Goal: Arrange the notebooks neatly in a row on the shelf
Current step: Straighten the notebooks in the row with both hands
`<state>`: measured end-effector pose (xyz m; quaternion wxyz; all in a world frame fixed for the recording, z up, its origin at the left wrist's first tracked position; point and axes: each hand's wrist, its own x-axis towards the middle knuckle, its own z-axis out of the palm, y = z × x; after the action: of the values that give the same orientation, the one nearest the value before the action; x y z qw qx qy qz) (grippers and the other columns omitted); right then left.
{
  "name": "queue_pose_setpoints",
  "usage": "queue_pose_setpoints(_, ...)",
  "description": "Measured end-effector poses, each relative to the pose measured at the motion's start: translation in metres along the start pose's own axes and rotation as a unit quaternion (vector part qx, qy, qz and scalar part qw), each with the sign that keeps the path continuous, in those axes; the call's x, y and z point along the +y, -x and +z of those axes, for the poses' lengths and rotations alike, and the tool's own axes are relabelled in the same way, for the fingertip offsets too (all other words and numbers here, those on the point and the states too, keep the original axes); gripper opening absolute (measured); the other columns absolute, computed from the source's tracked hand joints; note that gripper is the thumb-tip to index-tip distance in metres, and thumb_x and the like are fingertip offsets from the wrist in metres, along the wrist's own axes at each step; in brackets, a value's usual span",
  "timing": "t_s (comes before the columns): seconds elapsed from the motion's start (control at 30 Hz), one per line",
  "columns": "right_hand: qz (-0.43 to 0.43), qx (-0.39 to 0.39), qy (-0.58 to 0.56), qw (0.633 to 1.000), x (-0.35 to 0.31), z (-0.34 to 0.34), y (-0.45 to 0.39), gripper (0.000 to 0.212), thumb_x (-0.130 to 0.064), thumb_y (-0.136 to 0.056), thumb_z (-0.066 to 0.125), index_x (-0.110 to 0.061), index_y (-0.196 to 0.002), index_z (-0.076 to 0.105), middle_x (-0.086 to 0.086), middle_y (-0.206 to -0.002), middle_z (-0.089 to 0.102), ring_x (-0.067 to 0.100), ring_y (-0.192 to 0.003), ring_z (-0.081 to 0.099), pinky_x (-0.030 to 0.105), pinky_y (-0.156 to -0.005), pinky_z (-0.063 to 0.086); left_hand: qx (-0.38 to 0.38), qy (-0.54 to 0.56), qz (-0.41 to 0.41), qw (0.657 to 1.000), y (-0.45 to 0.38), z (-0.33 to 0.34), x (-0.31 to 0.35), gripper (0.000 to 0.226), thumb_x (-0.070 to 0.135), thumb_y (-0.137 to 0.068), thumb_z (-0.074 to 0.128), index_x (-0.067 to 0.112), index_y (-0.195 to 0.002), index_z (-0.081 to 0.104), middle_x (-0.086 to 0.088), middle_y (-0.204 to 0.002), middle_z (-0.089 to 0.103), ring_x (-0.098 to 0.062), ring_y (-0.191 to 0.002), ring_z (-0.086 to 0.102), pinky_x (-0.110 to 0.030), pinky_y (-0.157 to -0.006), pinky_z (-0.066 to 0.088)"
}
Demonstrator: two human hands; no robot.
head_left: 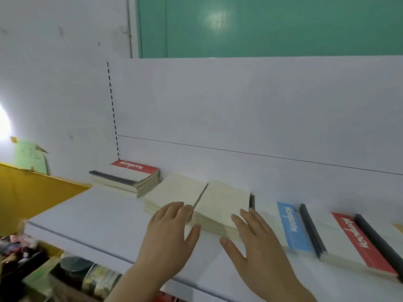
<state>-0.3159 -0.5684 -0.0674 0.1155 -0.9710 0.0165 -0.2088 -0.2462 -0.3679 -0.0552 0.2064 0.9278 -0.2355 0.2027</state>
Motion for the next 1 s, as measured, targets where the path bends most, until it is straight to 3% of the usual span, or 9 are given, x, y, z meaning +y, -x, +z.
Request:
queue_pose_setpoints(0.23, -0.04, -0.024, 0.001, 0.999, -0.107, 0.046, -0.062, 0.08, -0.074, -0.084, 0.006, -0.033, -0.152, 0.017, -0.013, -0.161, 0.006, 0.008, -0.147, -0.009, 0.026, -0.119, -0.001, -0.005, -0.016, -0.053, 0.998, -0.007, -0.031, -0.112, 0.055, 0.058, -0.099, 0.035, 0.032, -0.148, 0.037, 0.015, -0.153, 0.038, -0.008, -0.144, 0.029, -0.027, -0.118, 0.024)
queue_pose_setpoints(0.4, -0.07, -0.035, 0.012, 0.997, -0.15, 0.073, -0.121, 0.09, -0.073, -0.077, -0.006, -0.03, -0.153, 0.017, -0.009, -0.161, 0.009, 0.012, -0.148, -0.006, 0.029, -0.118, -0.002, -0.013, -0.038, -0.074, 0.996, -0.038, -0.032, -0.175, 0.056, 0.058, -0.099, 0.033, 0.031, -0.148, 0.035, 0.015, -0.154, 0.036, -0.009, -0.144, 0.028, -0.029, -0.12, 0.025)
queue_pose_setpoints(0.57, -0.083, -0.037, 0.02, 0.996, -0.17, 0.111, -0.189, 0.086, -0.069, -0.083, 0.003, -0.022, -0.154, 0.017, 0.0, -0.161, 0.013, 0.019, -0.149, 0.002, 0.032, -0.12, 0.003, -0.012, -0.06, -0.103, 0.993, -0.081, -0.03, -0.235, 0.062, 0.056, -0.099, 0.037, 0.028, -0.153, 0.025, 0.01, -0.157, 0.032, -0.013, -0.147, 0.026, -0.032, -0.121, 0.024)
queue_pose_setpoints(0.7, -0.075, -0.043, 0.033, 0.996, -0.186, 0.136, -0.233, 0.072, -0.062, -0.097, 0.023, -0.021, -0.154, 0.01, 0.0, -0.162, 0.007, 0.019, -0.149, 0.001, 0.035, -0.121, 0.006, -0.031, -0.08, -0.11, 0.99, -0.111, -0.021, -0.269, 0.066, 0.059, -0.099, 0.033, 0.029, -0.156, 0.017, 0.008, -0.162, 0.022, -0.016, -0.151, 0.014, -0.035, -0.123, 0.016)
queue_pose_setpoints(0.87, -0.054, -0.08, 0.056, 0.994, -0.218, 0.167, -0.266, 0.073, -0.064, -0.096, 0.025, -0.021, -0.154, 0.011, 0.001, -0.162, 0.006, 0.022, -0.149, -0.001, 0.041, -0.121, 0.01, -0.071, -0.111, -0.101, 0.986, -0.137, -0.008, -0.309, 0.068, 0.063, -0.099, 0.026, 0.031, -0.157, 0.014, 0.004, -0.166, 0.012, -0.022, -0.154, 0.002, -0.042, -0.125, 0.006)
queue_pose_setpoints(0.93, -0.044, -0.091, 0.065, 0.993, -0.225, 0.176, -0.275, 0.069, -0.061, -0.097, 0.027, -0.021, -0.152, 0.016, 0.001, -0.16, 0.014, 0.023, -0.148, 0.009, 0.042, -0.121, 0.015, -0.081, -0.117, -0.089, 0.986, -0.146, -0.003, -0.327, 0.072, 0.07, -0.095, 0.012, 0.032, -0.156, 0.018, 0.004, -0.165, 0.017, -0.023, -0.154, 0.005, -0.044, -0.124, 0.005)
queue_pose_setpoints(1.0, -0.046, -0.081, 0.075, 0.993, -0.23, 0.18, -0.277, 0.053, -0.053, -0.099, 0.03, -0.022, -0.142, 0.036, -0.002, -0.147, 0.037, 0.02, -0.138, 0.03, 0.038, -0.115, 0.026, -0.088, -0.121, -0.052, 0.987, -0.15, -0.001, -0.345, 0.087, 0.073, -0.085, -0.005, 0.03, -0.153, 0.028, 0.002, -0.162, 0.026, -0.025, -0.152, 0.012, -0.045, -0.123, 0.009)
